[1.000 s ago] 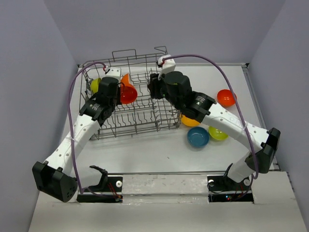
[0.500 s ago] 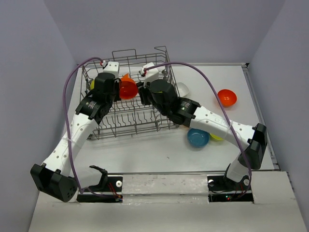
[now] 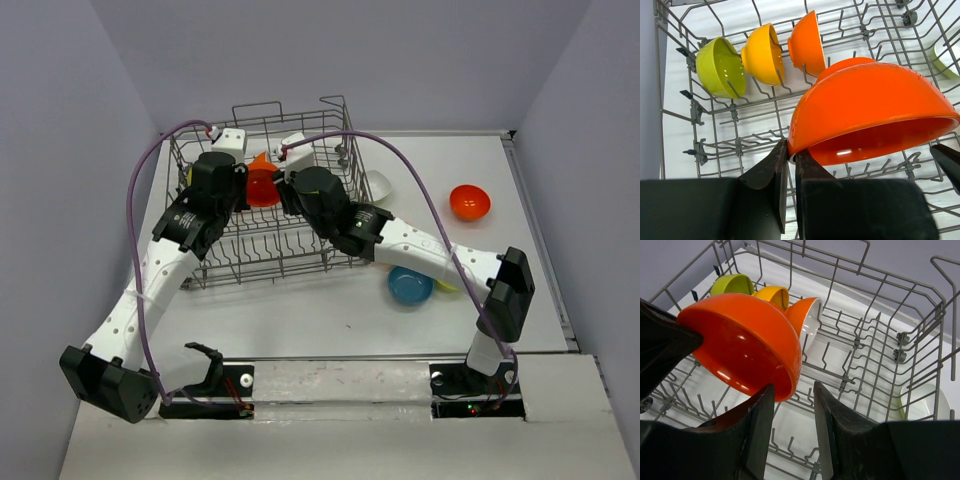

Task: Load the bowls into the dish rack
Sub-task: Pass from the left arm to the right

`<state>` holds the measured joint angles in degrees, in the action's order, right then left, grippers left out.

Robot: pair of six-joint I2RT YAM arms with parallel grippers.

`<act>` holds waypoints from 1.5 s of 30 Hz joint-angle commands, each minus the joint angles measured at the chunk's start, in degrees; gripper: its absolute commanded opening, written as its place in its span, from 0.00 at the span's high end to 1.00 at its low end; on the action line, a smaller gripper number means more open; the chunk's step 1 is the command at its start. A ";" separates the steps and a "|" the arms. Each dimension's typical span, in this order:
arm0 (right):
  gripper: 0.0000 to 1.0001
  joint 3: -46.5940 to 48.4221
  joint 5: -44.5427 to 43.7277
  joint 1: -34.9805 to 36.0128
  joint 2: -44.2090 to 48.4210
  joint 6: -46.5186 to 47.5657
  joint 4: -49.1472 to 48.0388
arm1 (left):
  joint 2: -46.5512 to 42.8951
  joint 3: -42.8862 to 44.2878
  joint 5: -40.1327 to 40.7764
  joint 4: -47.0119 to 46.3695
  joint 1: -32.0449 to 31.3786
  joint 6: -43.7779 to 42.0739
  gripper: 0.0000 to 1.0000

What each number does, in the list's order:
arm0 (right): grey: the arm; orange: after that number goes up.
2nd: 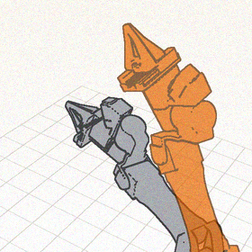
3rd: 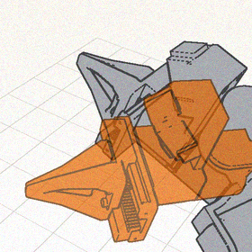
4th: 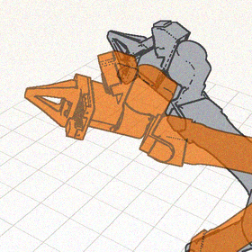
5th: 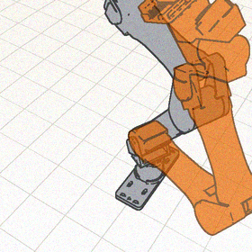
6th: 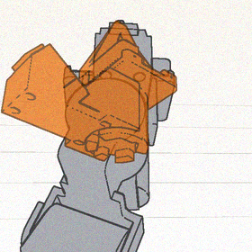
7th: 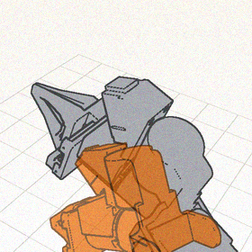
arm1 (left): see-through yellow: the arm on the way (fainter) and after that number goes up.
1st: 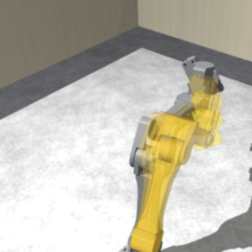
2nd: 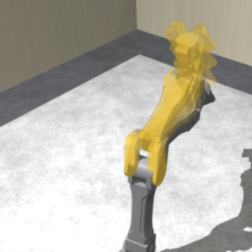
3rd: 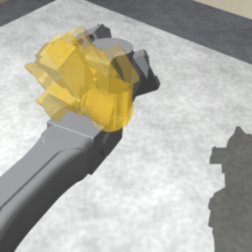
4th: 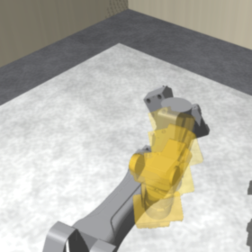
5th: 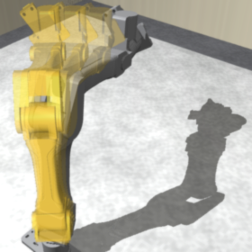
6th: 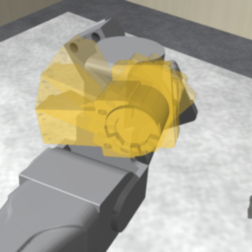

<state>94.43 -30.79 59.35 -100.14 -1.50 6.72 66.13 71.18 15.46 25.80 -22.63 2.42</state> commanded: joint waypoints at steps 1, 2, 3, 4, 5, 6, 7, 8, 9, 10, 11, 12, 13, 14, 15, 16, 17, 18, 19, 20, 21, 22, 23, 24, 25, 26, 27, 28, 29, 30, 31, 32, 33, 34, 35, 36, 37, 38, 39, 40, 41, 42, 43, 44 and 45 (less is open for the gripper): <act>0.57 3.74 -1.65 0.50 -1.02 2.46 -4.52 | -2.41 2.65 -0.96 -2.07 0.40 -0.48 1.00; 0.57 4.18 -1.73 0.50 -1.37 2.55 -4.61 | -2.58 2.56 -1.31 -1.98 0.40 -0.48 1.00; 0.57 4.44 -1.82 0.50 -1.72 2.73 -4.70 | -2.67 2.56 -1.40 -2.07 0.40 -0.39 1.00; 0.57 4.53 -1.82 0.50 -2.08 2.81 -4.70 | -2.76 2.48 -1.58 -1.98 0.40 -0.39 1.00; 0.57 4.79 -1.73 0.50 -2.69 2.90 -4.96 | -2.85 2.39 -1.75 -1.98 0.40 -0.39 1.00; 0.57 4.97 -1.73 0.50 -2.87 2.99 -5.31 | -3.02 2.30 -1.84 -1.98 0.40 -0.39 1.00; 0.57 5.06 -1.73 0.50 -3.13 2.99 -5.49 | -3.11 2.21 -1.84 -1.98 0.48 -0.39 1.00; 0.57 5.15 -1.91 0.50 -3.57 3.17 -5.75 | -3.20 2.21 -1.84 -1.90 0.40 -0.39 1.00; 0.57 5.41 -1.91 0.50 -3.83 3.17 -5.93 | -3.37 2.21 -1.93 -1.90 0.40 -0.39 1.00; 0.58 5.76 -2.00 0.50 -4.10 3.17 -6.02 | -3.46 2.12 -1.84 -1.81 0.40 -0.48 1.00; 0.58 5.94 -2.17 0.50 -4.27 3.17 -6.10 | -3.55 2.21 -1.84 -1.81 0.40 -0.57 1.00; 0.62 5.94 -2.17 0.50 -4.28 3.25 -6.02 | -3.55 2.21 -1.84 -1.63 0.40 -0.57 1.00; 0.65 5.68 -2.17 0.50 -4.19 3.26 -6.10 | -3.55 2.12 -1.75 -1.72 0.40 -0.66 1.00; 0.69 5.59 -2.35 0.50 -3.93 3.26 -7.85 | -3.64 2.12 -1.75 -1.72 0.40 -0.66 1.00; 0.72 5.59 -2.35 0.50 -3.92 3.26 -8.21 | -3.72 2.12 -1.75 -1.63 0.40 -0.66 1.00; 0.76 5.67 -2.35 0.50 -3.92 3.34 -8.22 | -3.73 2.12 -1.84 -1.72 0.40 -0.74 1.00; 0.84 5.85 -2.52 0.50 -4.01 3.43 -8.39 | -3.73 2.12 -1.93 -1.63 0.48 -0.66 1.00; 0.89 5.94 -2.61 0.50 -4.10 3.43 -8.48 | -3.81 2.12 -1.93 -1.63 0.40 -0.66 1.00; 0.98 6.03 -2.79 0.50 -4.19 3.43 -8.48 | -3.90 2.12 -2.02 -1.81 0.40 -0.66 1.00; 0.99 6.20 -3.14 0.50 -4.28 3.52 -8.48 | -3.99 1.86 -2.19 -1.89 0.40 -0.66 1.00; 0.99 6.20 -3.14 0.50 -4.28 3.52 -8.48 | -4.08 1.77 -2.19 -2.07 0.40 -0.66 1.00; 0.99 6.20 -3.05 0.50 -4.10 3.34 -8.48 | -4.25 1.51 -2.28 -2.25 0.40 -0.66 1.00; 0.99 6.29 -2.79 0.50 -3.93 3.08 -8.30 | -4.69 0.99 -2.63 -2.86 0.48 -0.66 1.00; 0.99 6.99 -2.70 0.50 -4.01 2.12 -7.26 | -5.04 0.72 -2.81 -3.30 0.40 -0.74 1.00; 0.99 7.51 -2.61 0.50 -4.10 1.68 -6.90 | -5.31 0.37 -2.98 -4.00 0.40 -0.66 1.00; 0.99 8.30 -2.61 0.50 -4.19 1.59 -4.72 | -5.74 0.02 -2.98 -4.35 0.40 -0.57 1.00; 0.99 9.27 -2.53 0.50 -4.36 -0.42 -2.00 | -5.92 -0.51 -2.98 -4.62 0.40 -0.57 1.00; 0.99 11.02 -2.44 0.50 -4.45 -1.65 -0.84 | -6.01 -0.86 -2.98 -4.88 0.40 -0.48 1.00; 0.99 11.73 -2.44 0.50 -4.45 -2.36 0.21 | -6.27 -0.95 -2.98 -5.32 0.40 -0.39 1.00; 0.99 12.43 -2.35 0.50 -4.37 -3.41 1.96 | -6.45 -1.39 -2.98 -5.50 0.48 -0.39 1.00; 0.99 13.57 -2.44 0.50 -4.28 -3.95 2.85 | -6.89 -1.74 -2.81 -6.11 0.40 -0.22 1.00; 0.99 14.11 -2.52 0.50 -3.93 -4.56 3.64 | -7.06 -2.09 -2.72 -6.38 0.40 -0.13 1.00; 0.99 14.55 -2.44 0.50 -3.84 -5.09 5.22 | -7.24 -2.27 -2.72 -6.64 0.40 -0.13 1.00; 0.99 15.07 -2.44 0.50 -3.66 -6.23 6.10 | -7.42 -2.53 -2.63 -7.08 0.40 -0.04 1.00; 0.99 16.12 -2.52 0.50 -3.57 -6.85 6.81 | -7.77 -2.71 -2.54 -7.17 0.40 -0.04 1.00; 0.99 16.66 -2.35 0.50 -3.49 -7.37 8.38 | -7.86 -2.88 -2.46 -7.43 0.40 -0.04 1.00; 0.99 17.27 -2.26 0.50 -3.49 -8.25 9.18 | -8.03 -2.97 -2.46 -7.69 0.48 -0.04 0.99; 0.99 18.41 -2.17 0.50 -3.57 -8.61 10.67 | -8.03 -3.15 -2.46 -7.87 0.40 -0.04 0.98; 0.99 18.94 -2.17 0.50 -3.75 -9.05 11.38 | -8.03 -3.15 -2.46 -7.87 0.40 -0.04 0.98; 0.99 19.56 -2.17 0.50 -4.01 -9.75 12.08 | -8.03 -3.24 -2.46 -8.05 0.40 -0.04 0.98; 0.99 20.52 -2.26 0.50 -4.10 -10.19 13.39 | -8.21 -3.32 -2.46 -8.14 0.48 0.04 0.98; 0.99 20.88 -2.26 0.50 -4.10 -10.45 13.84 | -8.30 -3.50 -2.46 -8.22 0.40 0.05 0.97; 0.99 21.31 -2.26 0.50 -4.19 -11.24 14.45 | -8.38 -3.59 -2.46 -8.40 0.48 0.05 0.97; 0.99 21.75 -2.26 0.50 -4.19 -11.59 14.98 | -8.47 -3.68 -2.28 -8.49 0.40 0.05 0.97; 0.99 22.28 -2.17 0.50 -4.28 -11.86 15.68 | -8.56 -3.85 -2.19 -8.49 0.48 0.05 0.97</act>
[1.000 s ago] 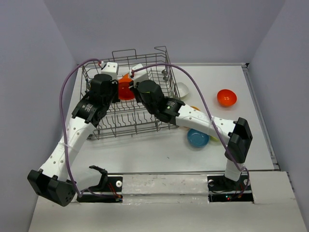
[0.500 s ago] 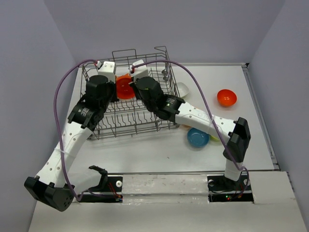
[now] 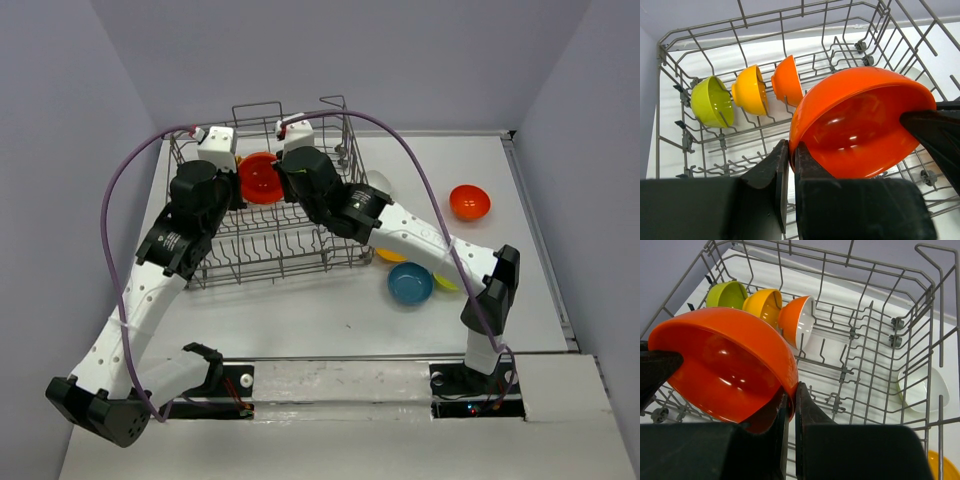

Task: Load the bowls into the dish rack
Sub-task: Pass from the left arm to the right

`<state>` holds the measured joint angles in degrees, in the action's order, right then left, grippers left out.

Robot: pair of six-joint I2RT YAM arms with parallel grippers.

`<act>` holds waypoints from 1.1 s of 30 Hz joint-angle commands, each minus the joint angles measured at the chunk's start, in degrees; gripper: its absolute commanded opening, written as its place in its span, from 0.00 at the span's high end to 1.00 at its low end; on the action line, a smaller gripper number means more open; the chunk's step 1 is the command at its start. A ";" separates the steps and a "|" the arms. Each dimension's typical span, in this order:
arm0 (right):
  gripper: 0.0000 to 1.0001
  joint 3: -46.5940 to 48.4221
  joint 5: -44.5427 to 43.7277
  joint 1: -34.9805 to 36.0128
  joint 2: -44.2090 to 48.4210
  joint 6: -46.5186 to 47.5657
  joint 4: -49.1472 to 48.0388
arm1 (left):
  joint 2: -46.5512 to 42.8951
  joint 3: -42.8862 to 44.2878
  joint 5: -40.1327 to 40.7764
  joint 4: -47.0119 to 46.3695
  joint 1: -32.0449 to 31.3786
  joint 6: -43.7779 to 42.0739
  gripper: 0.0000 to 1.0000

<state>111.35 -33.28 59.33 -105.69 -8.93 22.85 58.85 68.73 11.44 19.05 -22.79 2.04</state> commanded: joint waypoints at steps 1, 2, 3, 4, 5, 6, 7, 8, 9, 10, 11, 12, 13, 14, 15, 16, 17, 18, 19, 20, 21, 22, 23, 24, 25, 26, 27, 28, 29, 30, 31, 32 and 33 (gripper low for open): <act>0.99 6.41 0.32 0.52 1.28 -5.13 0.78 | -1.37 -1.40 1.92 -1.91 0.55 0.50 0.97; 0.99 6.95 0.49 0.52 1.19 -5.57 1.84 | -1.46 -1.49 2.35 -1.91 0.55 0.51 0.93; 0.99 7.47 0.58 0.52 1.10 -5.83 2.45 | -1.46 -1.49 2.53 -1.82 0.55 0.59 0.92; 0.99 8.35 0.67 0.52 1.01 -6.45 2.98 | -1.63 -1.58 2.79 -2.00 0.55 0.51 0.92; 0.99 8.88 0.84 0.52 1.01 -6.89 3.51 | -1.72 -1.75 2.88 -2.17 0.55 0.59 0.92; 0.99 9.23 0.85 0.52 0.84 -7.15 4.47 | -1.72 -1.84 2.88 -2.26 0.55 0.68 0.91; 0.99 9.76 0.85 0.52 0.92 -7.76 4.83 | -1.89 -1.93 2.80 -2.44 0.64 0.77 0.91; 0.99 9.94 0.93 0.52 0.84 -7.94 5.36 | -2.07 -2.11 2.88 -2.52 0.55 0.86 0.89; 0.99 10.03 0.93 0.52 0.84 -8.21 5.62 | -1.99 -2.20 2.80 -2.61 0.55 0.86 0.88; 0.99 10.20 0.93 0.52 0.84 -8.56 5.89 | -2.07 -2.28 2.80 -2.70 0.55 0.77 0.87; 0.99 10.29 1.02 0.52 0.92 -8.74 5.98 | -2.07 -2.37 2.71 -2.70 0.55 0.86 0.87; 0.99 10.29 0.85 0.52 1.01 -8.82 6.24 | -2.07 -2.46 2.71 -2.79 0.55 0.86 0.87; 0.99 10.38 0.85 0.52 1.01 -9.00 6.41 | -2.16 -2.55 2.71 -2.88 0.55 0.77 0.86; 0.99 10.47 0.76 0.52 1.01 -9.00 6.50 | -2.16 -2.63 2.53 -2.88 0.55 0.77 0.84; 0.99 10.64 0.84 0.52 1.10 -9.09 6.68 | -2.16 -2.64 2.36 -2.88 0.55 0.77 0.83; 0.99 10.64 0.85 0.52 1.19 -9.18 6.77 | -2.16 -2.64 2.36 -2.88 0.55 0.77 0.83; 0.99 10.64 0.76 0.52 1.19 -9.18 6.85 | -1.99 -2.55 2.27 -2.88 0.55 0.77 0.82; 0.99 10.82 0.58 0.52 1.27 -9.26 6.94 | -1.90 -2.55 2.27 -2.88 0.55 0.77 0.79; 0.99 10.99 0.58 0.52 1.28 -9.18 7.03 | -1.81 -2.46 2.18 -2.88 0.55 0.68 0.78; 0.99 10.99 0.49 0.52 1.28 -9.26 7.03 | -1.72 -2.37 2.01 -2.88 0.55 0.68 0.78; 0.99 11.25 0.41 0.52 1.36 -9.26 7.03 | -1.72 -2.37 2.09 -2.88 0.55 0.77 0.77; 0.99 11.43 0.32 0.52 1.28 -9.35 7.21 | -1.72 -2.37 2.27 -2.88 0.55 0.86 0.75; 0.99 11.43 0.23 0.52 1.28 -9.35 7.21 | -1.63 -2.46 2.44 -2.88 0.55 0.94 0.74; 0.99 11.52 -0.03 0.52 1.36 -9.44 7.38 | -1.63 -2.55 2.62 -2.88 0.55 0.94 0.74; 0.99 11.52 0.05 0.52 1.36 -9.53 7.38 | -1.63 -2.63 2.62 -2.88 0.64 1.03 0.73; 0.99 11.61 -0.03 0.52 1.36 -9.79 7.38 | -1.55 -2.81 2.62 -3.05 0.55 1.12 0.72; 0.99 11.70 -0.03 0.52 1.36 -9.97 7.56 | -1.55 -3.07 2.62 -3.05 0.55 1.12 0.72; 0.99 11.70 0.05 0.52 1.36 -10.23 7.56 | -1.55 -3.16 2.79 -3.14 0.55 1.21 0.72; 0.99 11.87 0.05 0.52 1.28 -10.32 7.65 | -1.63 -3.34 3.41 -3.23 0.55 1.38 0.72; 0.99 11.87 0.05 0.52 1.10 -10.58 7.91 | -1.72 -3.34 3.67 -3.32 0.55 1.47 0.72; 0.99 12.05 0.05 0.52 1.10 -10.76 8.08 | -1.89 -3.43 3.94 -3.49 0.55 1.47 0.72; 0.99 11.87 0.14 0.52 1.10 -10.93 8.26 | -1.98 -3.51 4.55 -3.49 0.55 1.47 0.72; 0.99 11.79 0.23 0.52 1.10 -11.11 8.26 | -2.07 -3.51 4.81 -3.58 0.55 1.47 0.72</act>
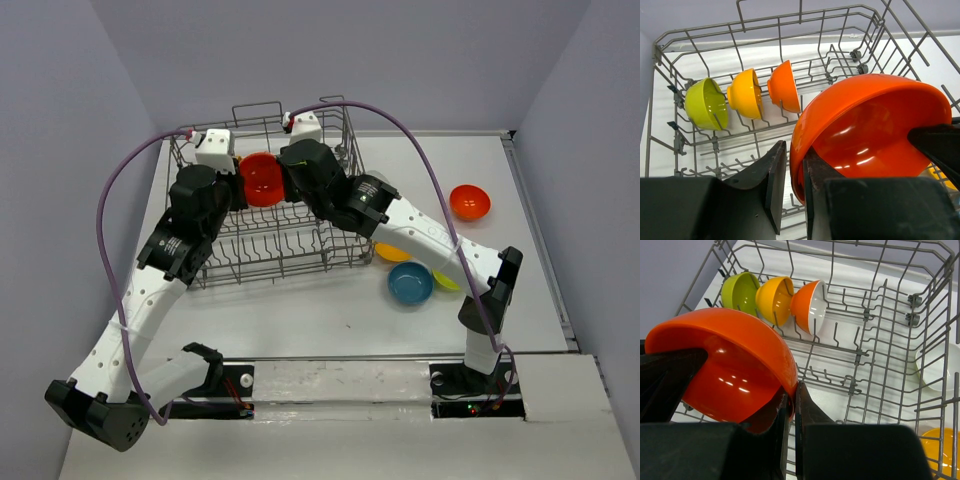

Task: Load the bowls into the dish rack
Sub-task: Pass from the left arm to the right, then pass from the right arm to the left

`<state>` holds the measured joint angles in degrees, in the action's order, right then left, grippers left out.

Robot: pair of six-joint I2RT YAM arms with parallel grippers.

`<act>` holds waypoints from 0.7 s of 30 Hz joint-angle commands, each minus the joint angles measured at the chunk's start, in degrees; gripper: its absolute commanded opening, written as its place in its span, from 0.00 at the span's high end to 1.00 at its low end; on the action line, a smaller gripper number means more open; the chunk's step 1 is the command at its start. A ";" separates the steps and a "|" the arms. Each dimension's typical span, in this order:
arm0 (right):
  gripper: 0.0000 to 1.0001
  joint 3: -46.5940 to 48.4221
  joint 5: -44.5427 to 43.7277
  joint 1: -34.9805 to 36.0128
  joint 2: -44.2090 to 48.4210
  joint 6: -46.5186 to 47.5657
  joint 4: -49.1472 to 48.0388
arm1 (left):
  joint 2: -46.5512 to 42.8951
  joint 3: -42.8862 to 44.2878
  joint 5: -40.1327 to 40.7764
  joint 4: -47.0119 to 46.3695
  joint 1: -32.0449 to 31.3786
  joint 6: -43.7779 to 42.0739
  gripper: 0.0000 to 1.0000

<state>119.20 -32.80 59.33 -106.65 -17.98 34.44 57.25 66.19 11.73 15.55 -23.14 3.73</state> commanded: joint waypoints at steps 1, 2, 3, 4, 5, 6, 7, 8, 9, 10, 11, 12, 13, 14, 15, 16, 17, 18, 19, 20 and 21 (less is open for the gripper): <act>0.99 3.94 -0.25 0.52 2.15 -2.32 -3.32 | -0.65 -1.07 4.97 -0.17 0.90 -0.21 0.73; 0.99 3.85 -0.25 0.52 1.97 -2.41 -3.24 | -0.83 -1.15 5.84 -0.34 0.90 -0.12 0.73; 0.99 3.85 -0.25 0.52 1.97 -2.59 -3.15 | -1.00 -1.33 6.20 -0.43 0.90 0.05 0.76; 0.99 3.85 -0.25 0.52 1.89 -2.68 -3.15 | -1.18 -1.42 6.55 -0.61 0.90 0.05 0.78; 0.99 3.85 -0.25 0.52 1.89 -2.85 -2.97 | -1.35 -1.59 7.25 -0.78 0.90 0.14 0.87; 0.99 3.85 -0.16 0.52 1.80 -2.94 -2.97 | -1.44 -1.68 7.78 -0.87 0.90 0.31 0.93; 0.99 3.85 0.01 0.52 1.80 -3.20 -2.88 | -1.62 -1.86 8.57 -1.22 0.90 0.49 0.96; 0.99 3.76 0.10 0.52 1.71 -3.29 -2.97 | -1.79 -1.94 10.06 -1.40 0.90 0.67 0.99; 0.99 3.59 0.19 0.52 1.71 -3.47 -2.88 | -1.88 -2.12 10.59 -1.49 0.90 1.02 1.00; 0.99 3.59 0.28 0.52 1.71 -3.64 -2.88 | -1.97 -2.12 11.29 -1.66 0.90 1.19 1.00; 0.99 3.50 0.36 0.52 1.62 -3.73 -2.80 | -2.23 -2.21 12.26 -1.84 0.90 1.20 1.00; 0.99 3.50 0.45 0.52 1.53 -3.82 -2.71 | -2.50 -2.30 12.79 -2.10 0.90 1.37 1.00; 0.99 3.50 0.54 0.52 1.53 -3.99 -2.53 | -2.76 -2.56 13.40 -2.45 0.90 1.46 1.00; 0.99 3.24 0.54 0.52 1.53 -4.08 -2.62 | -3.11 -2.73 13.93 -3.33 0.90 1.55 1.00; 0.99 2.97 0.63 0.52 1.62 -4.26 -2.62 | -3.98 -3.26 14.98 -3.77 0.90 1.72 1.00; 0.99 2.80 0.54 0.52 1.80 -4.43 -2.53 | -4.95 -3.61 15.43 -4.99 0.90 1.81 1.00; 0.99 2.45 0.54 0.52 1.97 -4.43 -2.62 | -5.31 -4.05 15.69 -5.44 0.90 1.81 1.00; 0.99 2.18 0.54 0.52 2.06 -4.52 -2.53 | -5.66 -4.23 15.96 -5.88 0.90 1.90 1.00; 0.99 1.83 0.54 0.52 2.24 -4.70 -2.62 | -5.92 -4.32 16.13 -6.14 0.90 1.90 1.00; 0.99 1.57 0.54 0.52 2.32 -4.61 -2.53 | -6.36 -4.58 16.57 -6.93 0.90 1.90 1.00; 0.98 1.04 0.45 0.52 2.50 -4.70 -2.62 | -6.37 -4.58 16.92 -7.11 0.90 1.81 1.00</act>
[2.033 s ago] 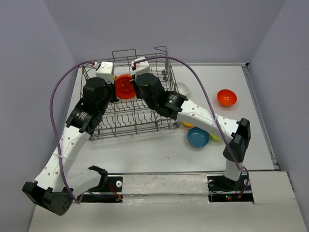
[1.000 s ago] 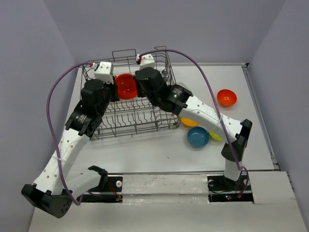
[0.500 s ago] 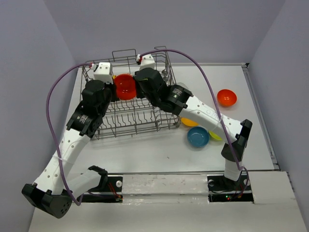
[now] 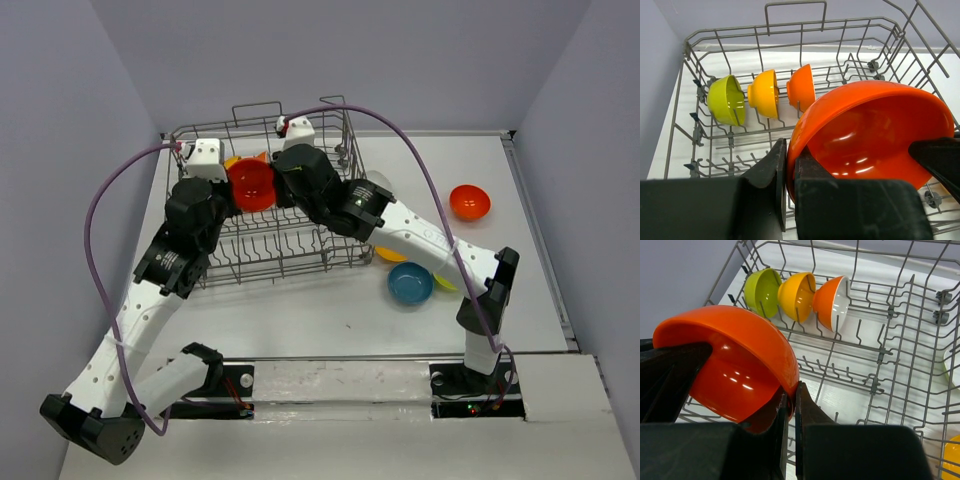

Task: Load the bowls into the dish rack
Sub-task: Pass from the right arm to the left, then insert the bowl into the dish rack.

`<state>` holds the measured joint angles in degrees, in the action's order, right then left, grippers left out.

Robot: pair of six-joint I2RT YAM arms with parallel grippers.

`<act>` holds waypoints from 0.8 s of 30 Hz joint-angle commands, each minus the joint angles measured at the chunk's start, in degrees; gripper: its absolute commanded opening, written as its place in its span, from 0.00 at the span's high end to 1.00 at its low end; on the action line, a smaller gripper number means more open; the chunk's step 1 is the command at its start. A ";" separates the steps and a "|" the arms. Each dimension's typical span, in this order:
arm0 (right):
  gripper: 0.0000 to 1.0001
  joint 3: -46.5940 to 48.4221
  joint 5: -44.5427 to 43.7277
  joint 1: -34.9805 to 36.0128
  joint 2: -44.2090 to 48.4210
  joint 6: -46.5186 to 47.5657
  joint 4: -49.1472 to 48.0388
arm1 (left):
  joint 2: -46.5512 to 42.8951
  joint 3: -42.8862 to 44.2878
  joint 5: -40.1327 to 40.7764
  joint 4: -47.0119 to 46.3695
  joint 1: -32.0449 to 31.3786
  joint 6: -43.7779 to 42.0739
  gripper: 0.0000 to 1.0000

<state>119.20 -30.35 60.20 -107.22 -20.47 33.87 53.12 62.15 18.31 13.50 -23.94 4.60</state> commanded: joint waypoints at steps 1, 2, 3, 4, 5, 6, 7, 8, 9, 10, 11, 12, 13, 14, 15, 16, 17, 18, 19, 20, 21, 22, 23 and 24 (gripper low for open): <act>0.90 0.78 -2.52 -0.35 3.33 -2.03 -2.05 | -2.15 -0.36 10.52 -5.06 1.71 0.68 1.00; 0.81 0.43 -2.78 -0.35 3.59 -1.86 -2.05 | -2.06 -0.02 10.96 -4.89 1.71 0.59 1.00; 0.63 -0.19 -3.40 -0.35 3.77 -1.77 -2.05 | -1.71 0.60 12.18 -4.19 1.71 0.24 1.00; 0.53 -0.63 -5.23 -0.35 4.38 -1.59 -1.96 | -1.53 0.95 13.06 -3.83 1.71 0.15 1.00; 0.45 -0.98 -6.20 -0.35 4.74 -1.42 -1.96 | -1.18 1.39 14.99 -2.52 1.71 0.23 1.00; 0.42 -1.24 -7.43 -0.35 5.17 -1.24 -2.14 | -0.92 2.35 16.14 -1.64 1.71 0.58 1.00; 0.40 -1.77 -9.97 -0.35 6.05 -0.80 -2.14 | -0.39 2.88 17.19 0.46 1.71 1.28 1.00; 0.38 -1.86 -11.04 -0.35 6.49 -0.45 -2.23 | 0.05 3.41 18.16 1.70 1.71 1.72 1.00; 0.37 -2.12 -12.27 -0.35 6.93 -0.01 -2.40 | 0.57 4.11 20.43 3.10 1.79 2.16 1.00; 0.37 -2.47 -14.19 -0.35 7.55 0.60 -2.66 | 1.01 5.60 21.67 4.59 1.71 2.95 1.00; 0.36 -2.65 -15.08 -0.35 8.68 1.04 -2.84 | 2.32 6.40 24.64 7.74 1.79 3.57 1.00; 0.36 -2.91 -15.96 -0.35 9.13 1.31 -3.10 | 3.12 8.41 25.80 9.43 1.80 4.01 1.00; 0.36 -3.35 -17.36 -0.35 9.66 2.09 -3.19 | 3.91 9.38 27.29 12.84 1.80 4.80 1.00; 0.36 -3.62 -18.07 -0.35 10.53 2.36 -3.28 | 5.74 10.18 31.05 14.52 1.71 5.33 1.00; 0.36 -3.88 -18.86 -0.35 10.89 2.62 -3.37 | 6.63 11.75 33.09 15.93 1.71 5.85 1.00; 0.36 -4.32 -19.13 -0.35 11.24 2.89 -3.28 | 7.51 12.11 35.20 17.25 1.71 6.03 1.00; 0.36 -5.19 -19.31 -0.35 11.59 3.06 -3.46 | 9.44 12.29 37.48 18.83 1.71 5.60 1.00; 0.36 -5.64 -19.40 -0.35 12.29 3.07 -3.46 | 10.50 12.82 42.20 19.54 1.71 5.86 1.00; 0.36 -5.90 -19.31 -0.35 12.56 3.07 -3.54 | 11.55 13.17 44.51 20.42 1.71 6.03 1.00; 0.36 -6.86 -19.14 -0.35 12.74 3.15 -3.63 | 13.83 13.78 47.67 22.52 1.71 6.47 1.00; 0.36 -7.31 -19.31 -0.35 13.00 3.15 -3.63 | 14.98 14.48 48.92 23.41 1.71 6.47 1.00; 0.36 -7.75 -19.57 -0.35 13.17 3.15 -3.72 | 15.86 15.62 50.15 24.11 1.71 6.30 1.00; 0.36 -8.27 -20.18 -0.35 13.61 3.42 -3.72 | 18.31 16.24 51.38 26.12 1.71 6.21 1.00; 0.36 -9.24 -20.62 -0.35 13.88 3.33 -3.89 | 19.64 17.47 54.00 27.36 1.71 6.38 1.00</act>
<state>112.01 -47.72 60.01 -94.85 -17.76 32.27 68.88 74.83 59.22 35.48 -22.37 9.04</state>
